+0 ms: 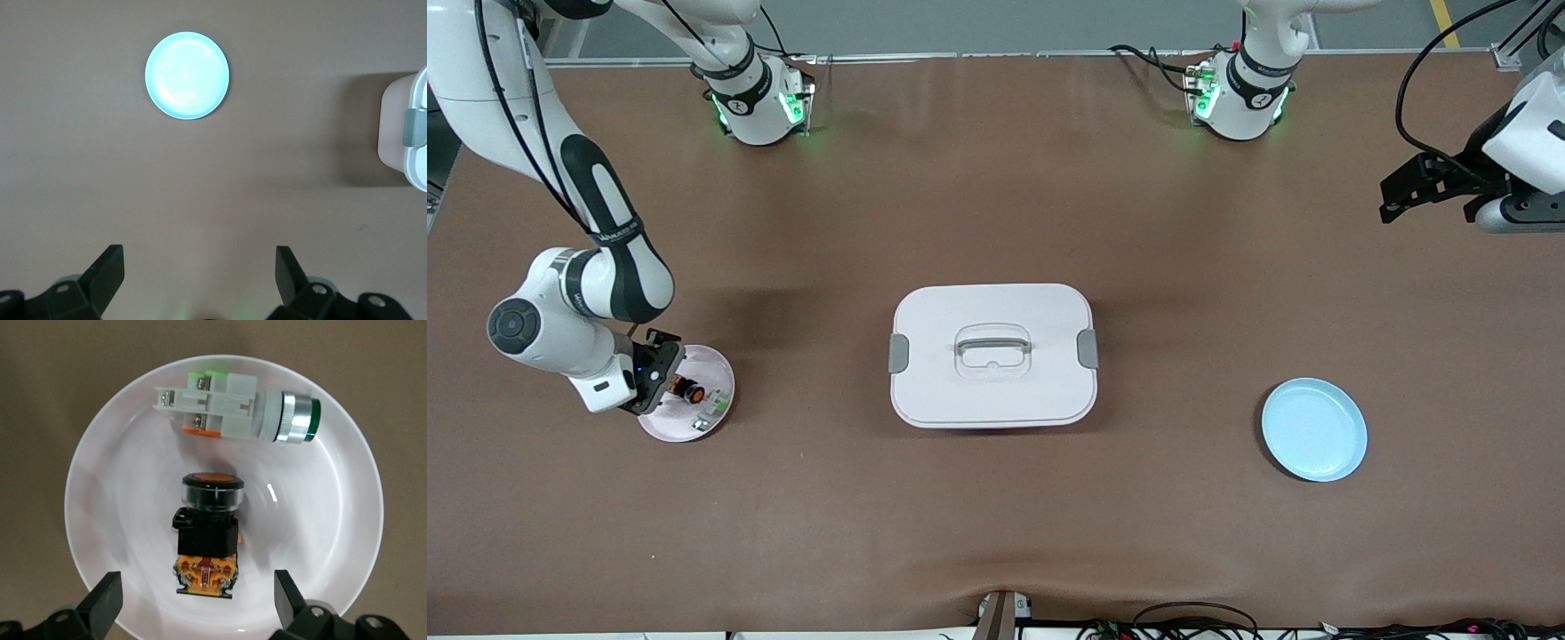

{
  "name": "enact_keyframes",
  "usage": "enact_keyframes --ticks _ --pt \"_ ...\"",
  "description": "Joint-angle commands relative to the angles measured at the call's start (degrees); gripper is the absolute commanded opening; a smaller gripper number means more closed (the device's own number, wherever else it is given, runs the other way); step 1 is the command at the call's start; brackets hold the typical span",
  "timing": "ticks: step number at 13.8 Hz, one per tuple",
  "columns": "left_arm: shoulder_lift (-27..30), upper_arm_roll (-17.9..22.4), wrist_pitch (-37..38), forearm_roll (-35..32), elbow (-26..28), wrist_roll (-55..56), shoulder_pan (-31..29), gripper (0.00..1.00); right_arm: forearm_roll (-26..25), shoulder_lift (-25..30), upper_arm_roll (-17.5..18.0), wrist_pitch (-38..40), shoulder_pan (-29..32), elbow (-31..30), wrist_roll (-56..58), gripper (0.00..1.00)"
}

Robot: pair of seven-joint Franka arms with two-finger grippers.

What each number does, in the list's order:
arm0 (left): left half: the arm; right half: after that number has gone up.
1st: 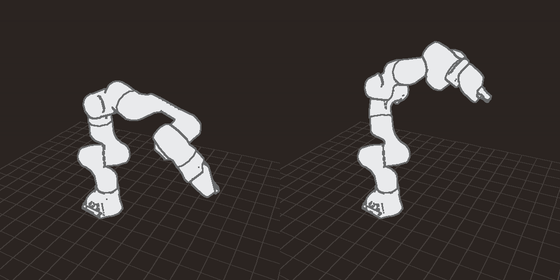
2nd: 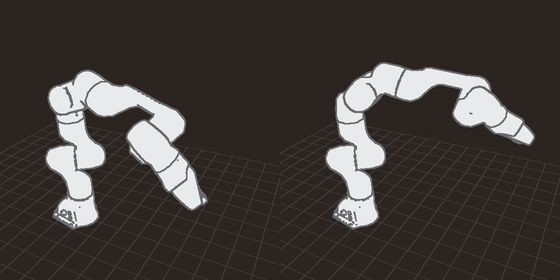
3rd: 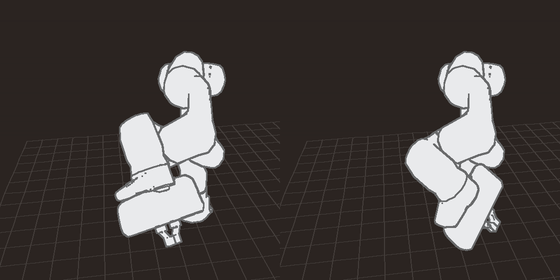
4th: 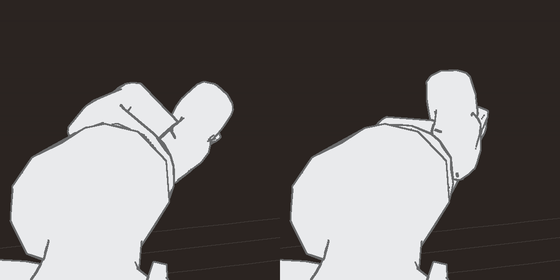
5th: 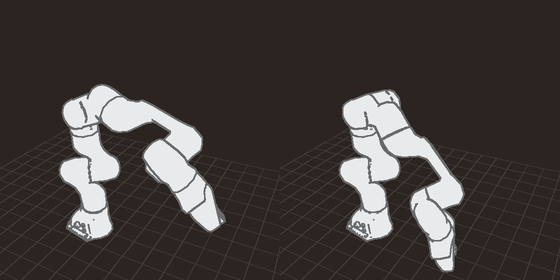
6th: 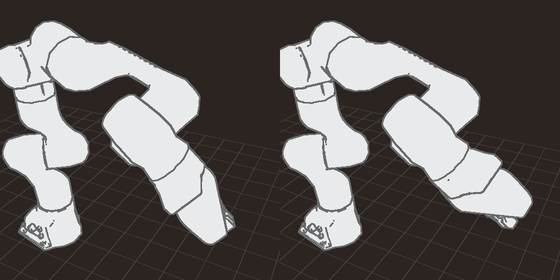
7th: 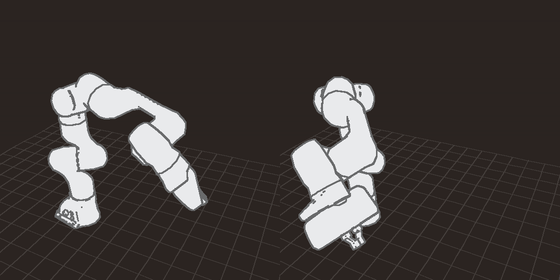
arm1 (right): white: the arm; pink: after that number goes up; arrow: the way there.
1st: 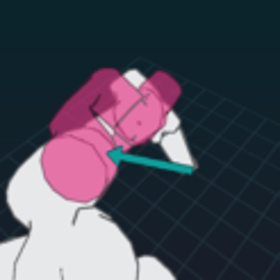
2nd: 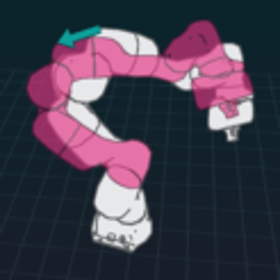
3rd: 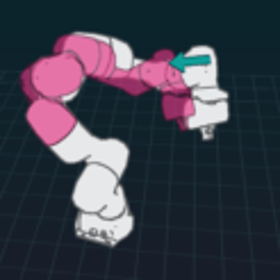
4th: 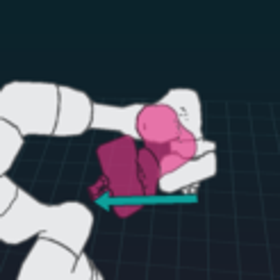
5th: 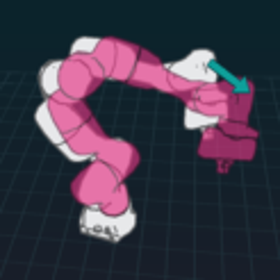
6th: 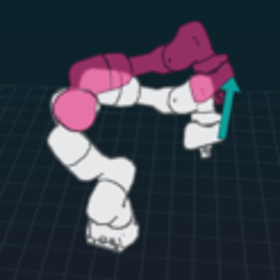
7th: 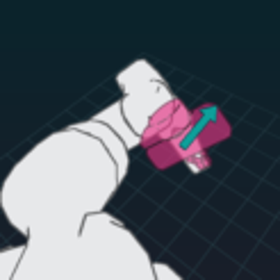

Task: Transfer orange switch to right arm and place
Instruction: 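Lower the orange switch onto the white plate and open the right gripper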

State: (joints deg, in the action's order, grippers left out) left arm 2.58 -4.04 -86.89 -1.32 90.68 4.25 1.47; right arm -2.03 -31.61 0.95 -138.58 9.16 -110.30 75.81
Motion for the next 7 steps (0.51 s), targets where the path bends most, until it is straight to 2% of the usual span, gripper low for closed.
enact_keyframes --ticks 1,7 --pt "1.3 0.1 0.1 1.0 0.6 -1.2 -0.4 1.00 1.6 1.3 0.5 5.1 0.6 1.9 -1.0 1.00" --pt "1.6 0.1 0.3 1.0 0.8 -0.9 -0.4 1.00 1.9 2.5 0.4 14.2 0.7 6.1 -17.1 1.00"
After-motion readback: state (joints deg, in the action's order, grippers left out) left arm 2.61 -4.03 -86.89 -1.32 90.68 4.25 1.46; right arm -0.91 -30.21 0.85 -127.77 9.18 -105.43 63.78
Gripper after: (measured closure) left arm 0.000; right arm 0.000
